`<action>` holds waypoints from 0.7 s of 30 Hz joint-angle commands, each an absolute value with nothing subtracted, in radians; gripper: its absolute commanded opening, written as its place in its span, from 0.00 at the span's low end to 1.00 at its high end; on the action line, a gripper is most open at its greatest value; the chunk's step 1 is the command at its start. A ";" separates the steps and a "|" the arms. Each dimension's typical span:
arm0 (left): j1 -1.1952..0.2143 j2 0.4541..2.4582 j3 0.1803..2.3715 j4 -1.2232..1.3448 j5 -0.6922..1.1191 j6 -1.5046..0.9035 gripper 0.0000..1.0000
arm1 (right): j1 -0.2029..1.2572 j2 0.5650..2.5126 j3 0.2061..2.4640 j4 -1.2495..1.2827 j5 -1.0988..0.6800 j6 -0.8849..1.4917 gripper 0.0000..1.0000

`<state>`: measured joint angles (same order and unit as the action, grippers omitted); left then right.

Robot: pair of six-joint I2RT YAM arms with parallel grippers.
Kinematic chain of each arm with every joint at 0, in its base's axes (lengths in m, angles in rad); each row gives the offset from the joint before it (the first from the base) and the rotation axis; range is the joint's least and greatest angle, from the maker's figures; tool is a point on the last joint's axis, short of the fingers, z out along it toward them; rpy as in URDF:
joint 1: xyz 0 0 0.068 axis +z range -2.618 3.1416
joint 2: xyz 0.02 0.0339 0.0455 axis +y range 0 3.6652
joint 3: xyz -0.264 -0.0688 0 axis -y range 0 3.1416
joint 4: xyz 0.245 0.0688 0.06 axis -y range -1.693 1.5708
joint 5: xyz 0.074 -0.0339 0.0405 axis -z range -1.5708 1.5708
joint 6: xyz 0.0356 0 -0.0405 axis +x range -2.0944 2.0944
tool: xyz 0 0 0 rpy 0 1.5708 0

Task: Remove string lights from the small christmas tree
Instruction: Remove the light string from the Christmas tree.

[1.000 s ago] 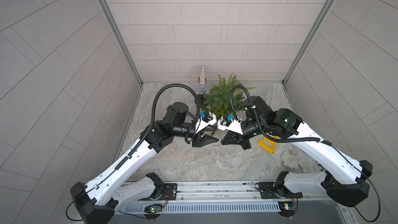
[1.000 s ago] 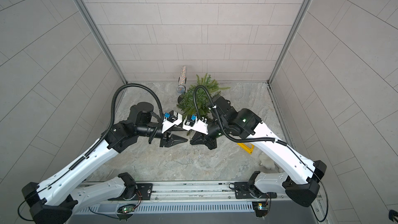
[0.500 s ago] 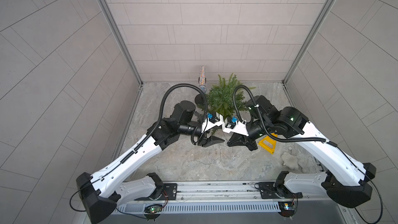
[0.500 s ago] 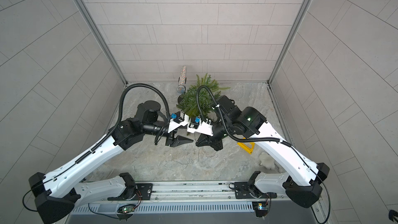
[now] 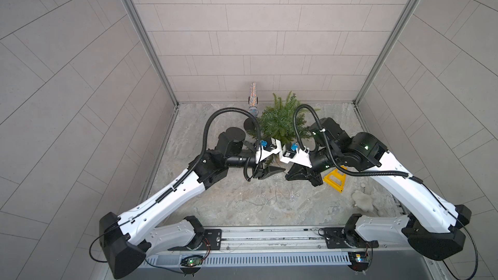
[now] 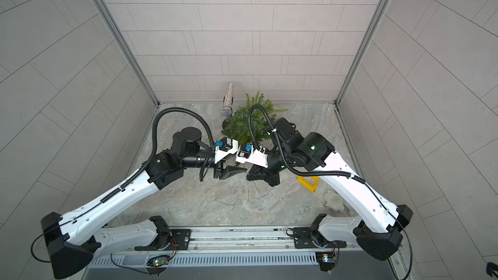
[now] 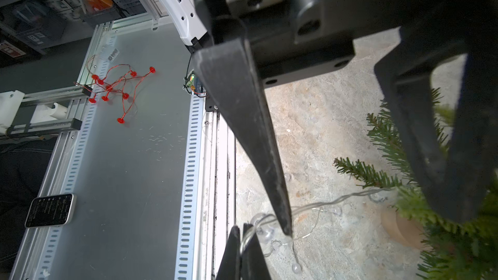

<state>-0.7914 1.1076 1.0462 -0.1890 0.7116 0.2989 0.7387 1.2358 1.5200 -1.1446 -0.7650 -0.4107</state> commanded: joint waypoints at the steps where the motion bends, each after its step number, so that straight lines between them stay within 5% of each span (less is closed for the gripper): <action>1: -0.807 1.096 1.003 -0.188 0.684 0.285 0.66 | 0.741 1.219 1.542 -0.989 -0.812 -0.425 0.00; 8: -0.719 1.063 0.986 -0.122 0.818 0.189 0.66 | 0.733 1.232 1.555 -0.981 -0.840 -0.433 0.00; 14: -0.692 1.136 1.137 -0.395 0.925 0.322 0.62 | 0.714 1.260 1.609 -1.002 -0.886 -0.469 0.00; 21: -0.667 1.144 1.117 -0.318 0.913 0.287 0.63 | 0.682 1.302 1.659 -1.008 -0.937 -0.490 0.00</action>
